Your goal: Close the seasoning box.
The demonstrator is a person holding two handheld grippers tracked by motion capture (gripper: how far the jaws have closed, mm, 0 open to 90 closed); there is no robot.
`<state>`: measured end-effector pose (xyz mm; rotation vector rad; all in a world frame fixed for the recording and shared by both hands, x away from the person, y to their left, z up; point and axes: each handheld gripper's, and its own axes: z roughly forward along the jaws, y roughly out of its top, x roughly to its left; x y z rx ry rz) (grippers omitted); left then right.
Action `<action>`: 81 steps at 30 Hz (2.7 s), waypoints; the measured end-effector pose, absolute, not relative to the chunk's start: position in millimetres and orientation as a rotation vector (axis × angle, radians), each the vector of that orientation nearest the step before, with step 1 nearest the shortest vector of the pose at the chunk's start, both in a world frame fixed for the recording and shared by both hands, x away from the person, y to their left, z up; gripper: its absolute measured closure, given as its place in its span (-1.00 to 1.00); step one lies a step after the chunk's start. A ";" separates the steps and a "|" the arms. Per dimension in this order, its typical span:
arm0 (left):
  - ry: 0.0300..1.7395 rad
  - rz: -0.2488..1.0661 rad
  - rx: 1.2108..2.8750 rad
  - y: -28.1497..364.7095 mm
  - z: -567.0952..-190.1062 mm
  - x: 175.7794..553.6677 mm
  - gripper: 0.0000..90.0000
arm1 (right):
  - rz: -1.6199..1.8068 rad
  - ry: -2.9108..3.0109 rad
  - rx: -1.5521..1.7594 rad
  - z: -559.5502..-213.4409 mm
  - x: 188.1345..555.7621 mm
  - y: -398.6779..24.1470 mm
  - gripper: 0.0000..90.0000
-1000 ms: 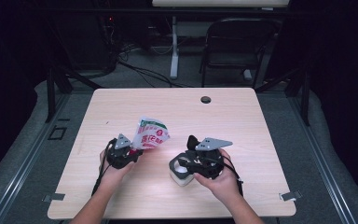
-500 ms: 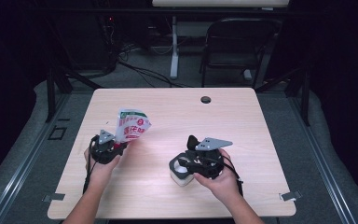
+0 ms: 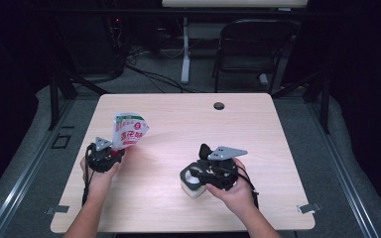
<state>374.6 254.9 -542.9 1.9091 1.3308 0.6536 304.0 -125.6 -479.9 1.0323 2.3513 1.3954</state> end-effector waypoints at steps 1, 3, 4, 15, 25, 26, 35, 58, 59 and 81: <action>1.336 0.653 1.920 255.8 -542.4 374.6 0.57 | 1.396 2.351 1.033 -479.9 304.1 -125.6 0.24; 1.342 0.687 1.924 255.6 -543.0 374.6 0.57 | 1.396 2.354 1.032 -480.1 304.2 -125.6 0.24; 1.340 0.706 1.937 255.5 -542.9 374.5 0.57 | 1.394 2.355 1.031 -480.3 304.3 -125.6 0.24; 1.381 0.742 1.955 258.7 -545.4 375.8 0.56 | 1.397 2.356 1.040 -481.0 304.4 -125.3 0.24; 1.387 0.708 2.010 257.6 -550.9 379.5 0.54 | 1.398 2.356 1.039 -481.8 304.7 -125.1 0.23; 1.391 0.710 2.013 257.6 -551.2 379.6 0.54 | 1.396 2.359 1.041 -481.7 304.6 -125.1 0.23; 1.376 0.721 2.039 254.1 -552.3 379.5 0.48 | 1.384 2.369 1.034 -482.1 304.8 -124.8 0.23; 1.304 0.680 2.042 244.3 -555.7 380.6 -0.16 | 1.400 2.357 1.042 -481.9 304.5 -124.9 0.23; 1.306 0.679 2.041 244.0 -555.6 380.4 -0.16 | 1.400 2.357 1.041 -481.9 304.4 -124.8 0.23; 1.144 0.599 2.097 218.6 -538.1 367.0 -0.12 | 1.409 2.357 1.032 -479.6 305.9 -123.6 0.22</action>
